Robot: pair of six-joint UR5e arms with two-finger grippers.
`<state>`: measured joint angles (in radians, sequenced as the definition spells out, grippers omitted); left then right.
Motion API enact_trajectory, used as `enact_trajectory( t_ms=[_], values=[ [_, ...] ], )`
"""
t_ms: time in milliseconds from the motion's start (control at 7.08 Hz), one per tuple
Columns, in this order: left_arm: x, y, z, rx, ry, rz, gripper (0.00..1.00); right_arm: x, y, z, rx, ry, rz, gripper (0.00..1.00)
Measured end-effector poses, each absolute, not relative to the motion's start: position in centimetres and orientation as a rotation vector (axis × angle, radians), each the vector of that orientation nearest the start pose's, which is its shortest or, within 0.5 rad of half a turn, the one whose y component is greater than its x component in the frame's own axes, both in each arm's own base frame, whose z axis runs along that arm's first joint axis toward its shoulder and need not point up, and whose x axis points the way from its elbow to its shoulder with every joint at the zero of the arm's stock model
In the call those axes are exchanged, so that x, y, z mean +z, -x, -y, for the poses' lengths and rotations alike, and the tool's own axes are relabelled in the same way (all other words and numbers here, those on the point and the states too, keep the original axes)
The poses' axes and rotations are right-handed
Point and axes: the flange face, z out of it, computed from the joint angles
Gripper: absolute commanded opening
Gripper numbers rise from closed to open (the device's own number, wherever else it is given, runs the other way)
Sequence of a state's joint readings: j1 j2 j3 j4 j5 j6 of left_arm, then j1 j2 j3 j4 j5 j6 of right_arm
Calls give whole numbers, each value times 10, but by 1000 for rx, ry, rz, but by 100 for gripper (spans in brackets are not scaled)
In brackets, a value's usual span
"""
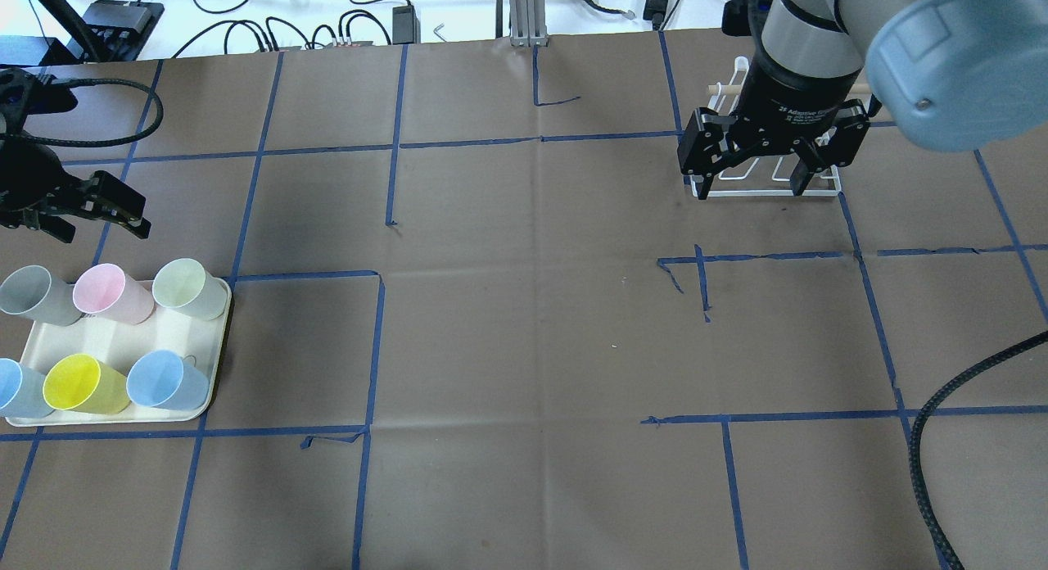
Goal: Transfer IKEA cup to right arm and place on rack
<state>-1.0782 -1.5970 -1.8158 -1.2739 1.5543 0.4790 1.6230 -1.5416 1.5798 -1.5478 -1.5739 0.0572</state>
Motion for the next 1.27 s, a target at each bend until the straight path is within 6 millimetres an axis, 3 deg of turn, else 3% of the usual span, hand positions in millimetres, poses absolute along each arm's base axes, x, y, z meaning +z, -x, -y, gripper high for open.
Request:
enact_trajectory(
  t_ms=[282, 565, 847, 1271],
  values=[
    [336, -112, 500, -48, 24, -3144, 100, 467, -159, 490, 95, -10, -3147, 100],
    [303, -98, 511, -23, -32, -3147, 100, 468, -159, 490, 94, -10, -3146, 100],
    [277, -89, 523, -2, -85, -3150, 100, 468, -159, 490, 93, -9, -3146, 100],
    [251, -96, 529, 46, -63, -3148, 100, 468, -159, 490, 91, -10, -3145, 100]
  ],
)
